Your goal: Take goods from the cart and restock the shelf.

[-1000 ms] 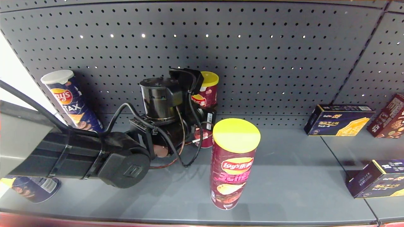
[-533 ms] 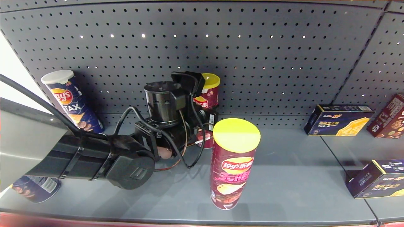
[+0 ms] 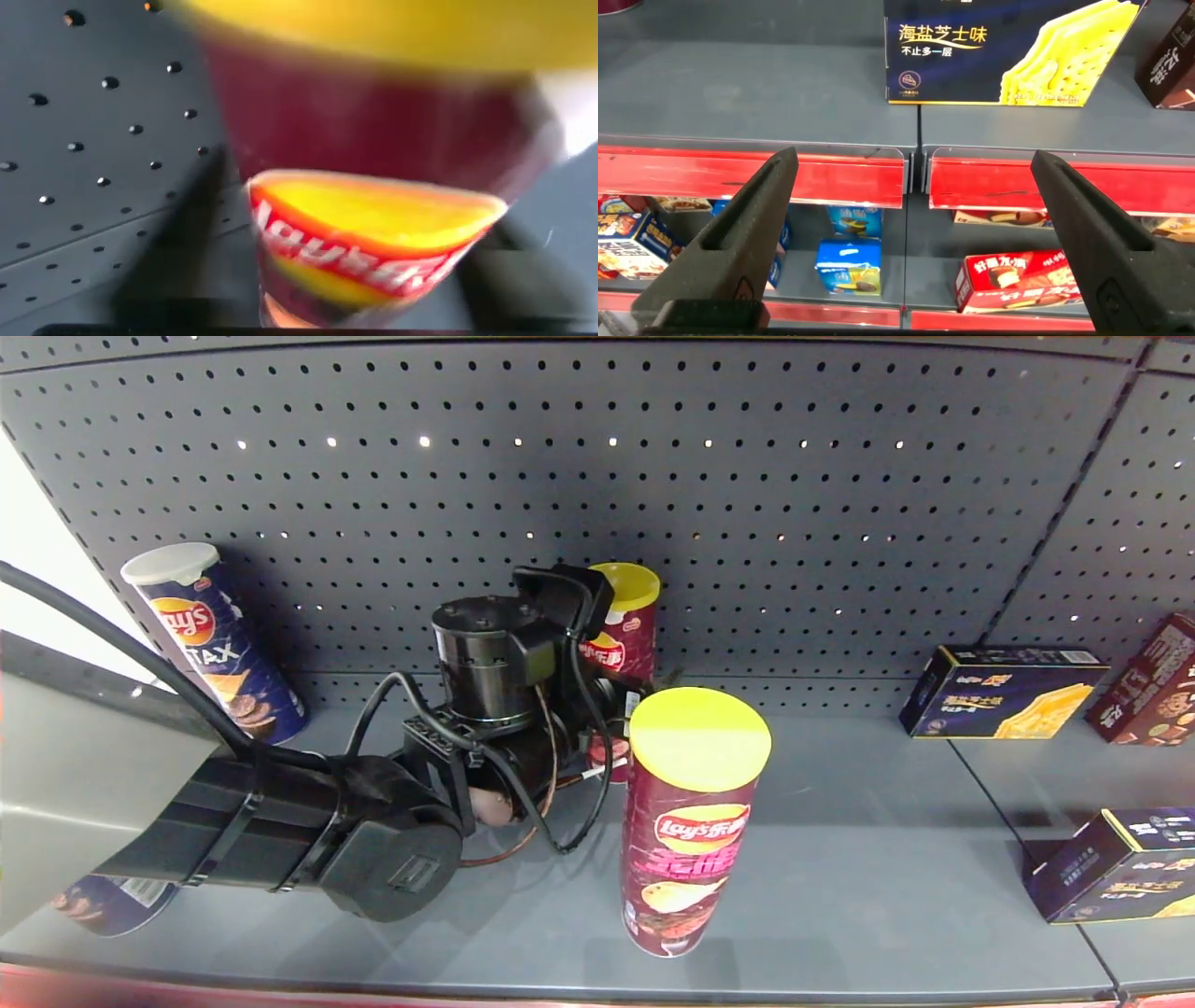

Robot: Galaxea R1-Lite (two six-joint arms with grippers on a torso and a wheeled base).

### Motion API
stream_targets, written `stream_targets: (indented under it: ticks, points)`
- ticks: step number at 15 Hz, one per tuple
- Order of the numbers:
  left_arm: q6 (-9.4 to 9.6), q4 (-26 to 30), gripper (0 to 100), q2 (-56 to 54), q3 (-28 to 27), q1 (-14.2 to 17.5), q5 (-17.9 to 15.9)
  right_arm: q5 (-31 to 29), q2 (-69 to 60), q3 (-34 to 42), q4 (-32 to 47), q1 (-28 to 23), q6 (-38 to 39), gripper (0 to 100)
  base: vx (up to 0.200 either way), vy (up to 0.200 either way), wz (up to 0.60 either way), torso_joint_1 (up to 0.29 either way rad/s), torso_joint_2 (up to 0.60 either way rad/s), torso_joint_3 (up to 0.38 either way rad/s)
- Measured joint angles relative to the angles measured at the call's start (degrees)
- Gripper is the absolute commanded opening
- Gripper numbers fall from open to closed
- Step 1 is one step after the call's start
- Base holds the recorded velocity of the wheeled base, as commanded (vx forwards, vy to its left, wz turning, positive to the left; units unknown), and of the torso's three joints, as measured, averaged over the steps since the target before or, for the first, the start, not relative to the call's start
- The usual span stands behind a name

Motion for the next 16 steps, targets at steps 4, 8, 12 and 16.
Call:
stream_targets:
  ticks: [4, 8, 12, 16]
  points:
    - [0.16, -2.0, 100, -0.8, 2.1, -0.3, -0.1, 0.0, 0.0, 0.0, 0.0, 0.0, 0.0, 100, 0.0, 0.0, 0.0, 0.0, 0.0, 0.0]
    - [0.51, -4.0, 100, -4.6, 10.5, -0.8, -0.3, 0.0, 0.0, 0.0, 0.0, 0.0, 0.0, 100, 0.0, 0.0, 0.0, 0.0, 0.0, 0.0]
    - [0.96, -5.3, 100, -10.9, 19.7, -0.5, -0.4, 0.0, 0.0, 0.0, 0.0, 0.0, 0.0, 100, 0.0, 0.0, 0.0, 0.0, 0.0, 0.0]
    - [3.25, -5.4, 100, -14.6, 23.4, 1.1, -0.4, 0.0, 0.0, 0.0, 0.0, 0.0, 0.0, 100, 0.0, 0.0, 0.0, 0.0, 0.0, 0.0]
